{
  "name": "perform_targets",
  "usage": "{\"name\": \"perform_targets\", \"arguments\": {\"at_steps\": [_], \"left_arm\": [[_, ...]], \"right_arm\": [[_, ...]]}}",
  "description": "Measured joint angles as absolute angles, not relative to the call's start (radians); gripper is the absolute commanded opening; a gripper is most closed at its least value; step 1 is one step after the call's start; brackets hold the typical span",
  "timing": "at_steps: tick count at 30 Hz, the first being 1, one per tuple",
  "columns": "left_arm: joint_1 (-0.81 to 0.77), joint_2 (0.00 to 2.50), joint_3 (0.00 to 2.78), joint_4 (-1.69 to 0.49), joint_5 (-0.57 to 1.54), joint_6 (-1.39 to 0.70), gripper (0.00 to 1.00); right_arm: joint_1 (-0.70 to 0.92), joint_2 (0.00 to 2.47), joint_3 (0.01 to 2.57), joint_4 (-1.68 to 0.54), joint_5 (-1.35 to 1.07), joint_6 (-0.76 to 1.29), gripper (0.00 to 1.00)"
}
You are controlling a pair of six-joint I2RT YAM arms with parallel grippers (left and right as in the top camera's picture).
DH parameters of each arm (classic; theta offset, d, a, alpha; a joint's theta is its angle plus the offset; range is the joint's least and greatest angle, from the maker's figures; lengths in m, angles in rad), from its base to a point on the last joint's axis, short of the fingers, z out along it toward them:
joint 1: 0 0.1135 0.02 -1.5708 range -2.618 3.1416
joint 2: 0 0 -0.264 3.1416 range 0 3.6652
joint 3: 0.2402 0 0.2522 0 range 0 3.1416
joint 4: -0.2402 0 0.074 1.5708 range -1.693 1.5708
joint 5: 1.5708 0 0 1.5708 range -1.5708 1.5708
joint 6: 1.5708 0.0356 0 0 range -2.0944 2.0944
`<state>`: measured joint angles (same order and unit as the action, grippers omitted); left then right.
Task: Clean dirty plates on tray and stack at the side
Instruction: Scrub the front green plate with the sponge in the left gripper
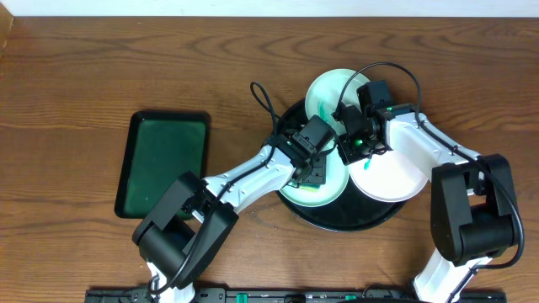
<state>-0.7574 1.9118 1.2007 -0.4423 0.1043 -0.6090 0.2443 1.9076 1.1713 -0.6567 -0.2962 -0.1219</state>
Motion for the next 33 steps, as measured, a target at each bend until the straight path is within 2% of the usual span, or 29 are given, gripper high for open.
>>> {"name": "perform_targets", "arguments": {"at_steps": [15, 17, 21, 22, 25, 27, 33], "left_arm": [[-0.757, 1.855, 1.201, -0.446, 0.059, -0.568, 0.63], [-0.757, 1.855, 1.201, -0.446, 0.056, -0.57, 0.58], [-0.757, 1.861, 1.201, -0.446, 0.051, -0.585, 0.36], [-0.757, 1.863, 1.201, -0.445, 0.05, -0.587, 0.33], [-0.757, 1.866, 1.201, -0.445, 0.049, -0.583, 0.34], [-0.758, 1.866, 1.201, -0.445, 0.048, -0.581, 0.44], [-0.762, 1.876, 1.201, -0.433, 0.049, -0.584, 0.45]], "right_arm": [[0.244, 1.908, 1.171, -0.654, -0.297, -0.122, 0.01], [0.244, 1.908, 1.171, -0.654, -0.297, -0.122, 0.01], [0.244, 1.908, 1.171, -0.654, -0.297, -0.122, 0.01], [0.244, 1.908, 1.171, -0.654, -0.297, -0.122, 0.01], [0.244, 1.908, 1.171, -0.654, -0.297, -0.122, 0.01], [0.244, 1.908, 1.171, -0.654, -0.297, -0.122, 0.01], [0.244, 1.908, 1.171, -0.654, -0.297, -0.122, 0.01]]}}
